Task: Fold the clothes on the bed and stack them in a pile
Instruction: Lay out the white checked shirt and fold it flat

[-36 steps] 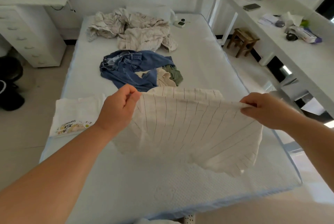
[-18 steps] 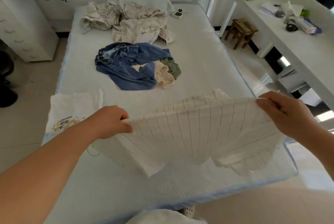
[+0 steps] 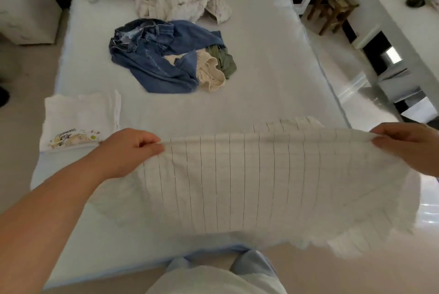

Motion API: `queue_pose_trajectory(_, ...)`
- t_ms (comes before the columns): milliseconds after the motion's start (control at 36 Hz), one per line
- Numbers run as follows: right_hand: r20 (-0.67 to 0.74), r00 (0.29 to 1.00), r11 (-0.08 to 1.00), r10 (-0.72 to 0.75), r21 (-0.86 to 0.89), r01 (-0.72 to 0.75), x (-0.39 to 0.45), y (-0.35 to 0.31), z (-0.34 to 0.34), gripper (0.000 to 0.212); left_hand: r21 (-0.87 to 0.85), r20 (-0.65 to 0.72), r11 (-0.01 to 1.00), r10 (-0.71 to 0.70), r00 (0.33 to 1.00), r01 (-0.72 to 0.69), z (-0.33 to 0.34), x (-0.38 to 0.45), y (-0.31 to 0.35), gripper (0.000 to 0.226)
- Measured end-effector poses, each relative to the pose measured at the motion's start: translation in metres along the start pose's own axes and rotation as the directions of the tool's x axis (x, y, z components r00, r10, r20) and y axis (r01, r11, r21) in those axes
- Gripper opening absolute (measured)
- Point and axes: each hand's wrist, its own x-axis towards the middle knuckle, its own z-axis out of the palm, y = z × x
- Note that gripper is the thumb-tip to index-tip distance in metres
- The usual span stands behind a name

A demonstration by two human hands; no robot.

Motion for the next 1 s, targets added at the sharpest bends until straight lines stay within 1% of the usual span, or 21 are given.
queue_pose_trajectory(83, -0.038, 0.999, 0.999, -0.017, -0.039, 0.016, 0.05, 0.002, 0.03, 0.019, 0.011, -0.107, 0.999, -0.05, 0.993, 0.052, 0.029, 0.041, 0.003, 0.019)
queue_pose_trajectory(139, -0.061, 0.998, 0.998, 0.011, -0.055, -0.014, 0.086, 0.007, 0.049, 0.013, 0.046, -0.17, 0.991, -0.117, 0.978, 0.127, 0.05, 0.069, 0.0, 0.022)
queue_pose_trajectory(167, -0.065, 0.998, 0.996, 0.013, -0.086, -0.019, 0.105, 0.011, 0.059, 0.015, 0.089, -0.21, 0.982, -0.147, 0.967, 0.169, 0.061, 0.083, -0.003, 0.024)
queue_pose_trajectory(222, -0.047, 0.999, 0.987, -0.013, -0.158, 0.006, 0.145, 0.022, 0.081, 0.022, 0.192, -0.333, 0.949, -0.175, 0.927, 0.249, 0.083, 0.11, -0.012, 0.026)
queue_pose_trajectory(278, -0.022, 0.999, 0.977, -0.041, -0.211, 0.035, 0.186, 0.031, 0.106, 0.025, 0.274, -0.454, 0.906, -0.174, 0.874, 0.323, 0.106, 0.138, -0.024, 0.026)
queue_pose_trajectory(333, -0.021, 0.998, 0.968, -0.06, -0.247, 0.053, 0.225, 0.039, 0.135, 0.026, 0.298, -0.504, 0.867, -0.213, 0.837, 0.4, 0.129, 0.167, -0.04, 0.029)
queue_pose_trajectory(417, -0.064, 0.995, 0.968, -0.073, -0.243, 0.056, 0.274, 0.047, 0.18, 0.026, 0.194, -0.496, 0.839, -0.364, 0.788, 0.509, 0.159, 0.209, -0.067, 0.034)
queue_pose_trajectory(472, -0.095, 0.994, 0.978, -0.058, -0.203, 0.038, 0.302, 0.052, 0.21, 0.026, 0.097, -0.525, 0.848, -0.402, 0.75, 0.522, 0.173, 0.237, -0.085, 0.032)
queue_pose_trajectory(583, -0.085, 0.996, 0.998, 0.0, -0.068, -0.006, 0.351, 0.061, 0.259, 0.025, -0.091, -0.599, 0.864, -0.445, 0.666, 0.495, 0.187, 0.295, -0.114, 0.033)
queue_pose_trajectory(639, -0.105, 0.994, 1.0, 0.026, -0.007, -0.026, 0.373, 0.062, 0.276, 0.025, -0.126, -0.638, 0.876, -0.431, 0.638, 0.466, 0.19, 0.32, -0.126, 0.033)
queue_pose_trajectory(694, -0.142, 0.99, 1.0, 0.016, -0.004, -0.017, 0.391, 0.063, 0.29, 0.025, -0.135, -0.671, 0.891, -0.404, 0.622, 0.433, 0.194, 0.34, -0.137, 0.03)
queue_pose_trajectory(778, -0.173, 0.985, 1.0, 0.022, -0.016, -0.025, 0.413, 0.066, 0.311, 0.027, -0.152, -0.673, 0.904, -0.391, 0.628, 0.401, 0.202, 0.362, -0.153, 0.026)
queue_pose_trajectory(833, -0.162, 0.986, 0.997, 0.037, -0.054, -0.046, 0.423, 0.07, 0.324, 0.033, -0.156, -0.641, 0.903, -0.401, 0.654, 0.4, 0.208, 0.373, -0.164, 0.029)
queue_pose_trajectory(861, -0.134, 0.99, 0.996, 0.046, -0.074, -0.056, 0.426, 0.072, 0.33, 0.043, -0.186, -0.59, 0.895, -0.432, 0.682, 0.406, 0.212, 0.377, -0.168, 0.036)
queue_pose_trajectory(917, -0.077, 0.996, 0.991, 0.051, -0.116, -0.06, 0.426, 0.074, 0.342, 0.066, -0.239, -0.447, 0.861, -0.508, 0.736, 0.449, 0.224, 0.382, -0.173, 0.063)
queue_pose_trajectory(944, -0.061, 0.998, 0.988, 0.033, -0.15, -0.041, 0.421, 0.073, 0.348, 0.072, -0.209, -0.41, 0.858, -0.513, 0.754, 0.47, 0.23, 0.382, -0.173, 0.074)
queue_pose_trajectory(972, -0.045, 0.999, 0.98, -0.014, -0.198, 0.005, 0.413, 0.072, 0.356, 0.075, -0.144, -0.404, 0.871, -0.486, 0.775, 0.47, 0.237, 0.378, -0.173, 0.08)
queue_pose_trajectory(1000, -0.02, 0.996, 0.962, -0.092, -0.26, 0.084, 0.401, 0.073, 0.363, 0.075, -0.045, -0.412, 0.895, -0.422, 0.807, 0.445, 0.246, 0.372, -0.173, 0.081)
